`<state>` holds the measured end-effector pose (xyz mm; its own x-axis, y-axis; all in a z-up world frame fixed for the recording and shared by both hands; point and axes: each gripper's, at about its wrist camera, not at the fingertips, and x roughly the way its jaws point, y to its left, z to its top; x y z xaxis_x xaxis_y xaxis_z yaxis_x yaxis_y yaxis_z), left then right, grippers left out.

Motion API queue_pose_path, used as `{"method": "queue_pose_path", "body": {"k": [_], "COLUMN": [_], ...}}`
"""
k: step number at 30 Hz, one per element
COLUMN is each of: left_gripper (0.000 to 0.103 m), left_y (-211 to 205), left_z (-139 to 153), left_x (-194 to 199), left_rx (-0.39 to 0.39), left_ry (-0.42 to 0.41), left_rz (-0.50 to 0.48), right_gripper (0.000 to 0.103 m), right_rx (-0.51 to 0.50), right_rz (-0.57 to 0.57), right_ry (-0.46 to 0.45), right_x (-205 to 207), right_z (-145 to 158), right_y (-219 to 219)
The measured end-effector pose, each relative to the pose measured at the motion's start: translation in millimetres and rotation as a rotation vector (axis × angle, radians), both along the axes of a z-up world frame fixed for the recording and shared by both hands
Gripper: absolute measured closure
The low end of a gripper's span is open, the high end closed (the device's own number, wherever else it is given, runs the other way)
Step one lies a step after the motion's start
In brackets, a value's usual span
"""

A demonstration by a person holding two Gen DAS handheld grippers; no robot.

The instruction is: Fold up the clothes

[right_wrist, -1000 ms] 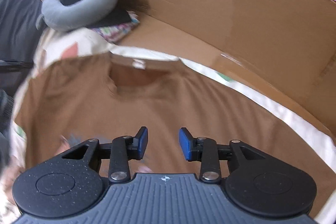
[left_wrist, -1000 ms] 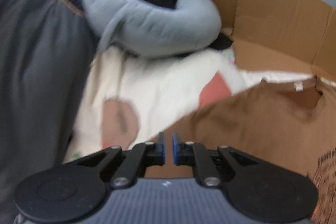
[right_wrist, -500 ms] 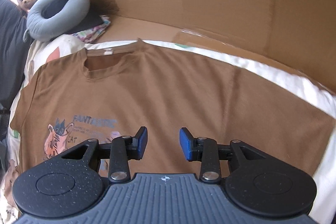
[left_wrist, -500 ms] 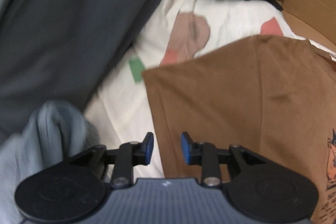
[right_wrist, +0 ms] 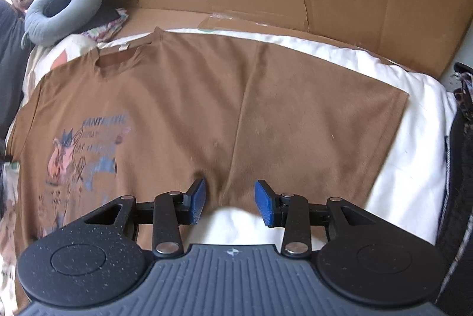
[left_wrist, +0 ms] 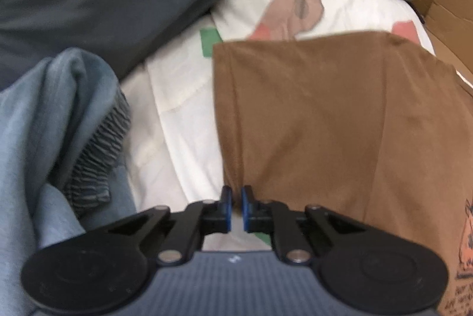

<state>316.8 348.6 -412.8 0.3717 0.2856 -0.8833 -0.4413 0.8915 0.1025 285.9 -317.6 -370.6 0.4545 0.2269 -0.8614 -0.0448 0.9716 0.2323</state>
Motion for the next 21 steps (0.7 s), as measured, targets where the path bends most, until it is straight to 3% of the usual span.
{"method": "queue_pose_path", "body": {"k": [3,5,7,8,13,17,21], "left_gripper": [0.096,0.089,0.068,0.064,0.064,0.064,0.064], "left_y": [2,1,0,-1,-3,-12,-25], "left_z": [-3,-6,-4,-2,16,32,39], "left_x": [5,5,3,2,-13,-33,-53], "left_rx": [0.038,0.053,0.073,0.093,0.086,0.048,0.048], "left_ry": [-0.006,0.010,0.030,0.041,0.045,0.031,0.070], "left_rz": [0.013,0.027,0.058,0.060,0.047,0.006,-0.023], "right_gripper": [0.059,0.059,0.059,0.058,0.058,0.058,0.058], "right_rx": [-0.006,0.012,0.028,0.041,0.128,0.148,0.171], "right_rz": [0.005,-0.011,-0.032,-0.048,-0.123,-0.122,-0.130], "right_ry": [-0.011,-0.017,-0.029,-0.032,-0.021,-0.019,-0.010], "right_x": [-12,-19,-27,-31,-52,-64,-71], "right_z": [5,10,14,15,6,4,6], "right_y": [-6,-11,-15,-16,-17,-8,-1]}}
